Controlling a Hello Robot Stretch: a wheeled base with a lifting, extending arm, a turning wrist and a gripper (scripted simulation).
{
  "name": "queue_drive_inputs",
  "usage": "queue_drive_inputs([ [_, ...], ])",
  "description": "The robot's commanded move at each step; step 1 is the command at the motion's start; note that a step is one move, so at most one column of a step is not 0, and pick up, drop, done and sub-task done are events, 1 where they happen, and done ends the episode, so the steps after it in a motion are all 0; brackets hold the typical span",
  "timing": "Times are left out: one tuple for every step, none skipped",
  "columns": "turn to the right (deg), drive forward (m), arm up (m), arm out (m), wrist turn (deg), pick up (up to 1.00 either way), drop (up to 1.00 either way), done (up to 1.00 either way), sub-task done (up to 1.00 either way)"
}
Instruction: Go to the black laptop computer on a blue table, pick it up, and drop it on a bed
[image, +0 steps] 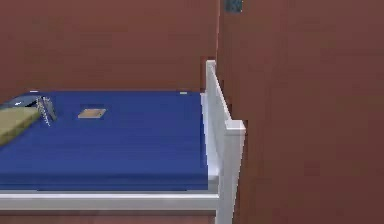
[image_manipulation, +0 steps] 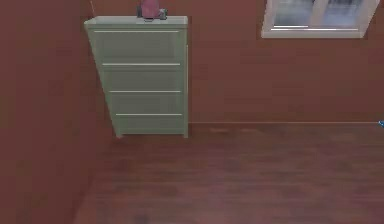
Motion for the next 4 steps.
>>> queue_drive_inputs([
  [-45.0, 0.00, 0.00, 0.00, 0.0, 0.00, 0.00, 0.00, 0.00],
  [-45.0, 0.00, 0.00, 0.00, 0.0, 0.00, 0.00, 0.00, 0.00],
  [-45.0, 0.00, 0.00, 0.00, 0.0, 0.00, 0.00, 0.00, 0.00],
  [-33.0, 0.00, 0.00, 0.00, 0.0, 0.00, 0.00, 0.00, 0.00],
])
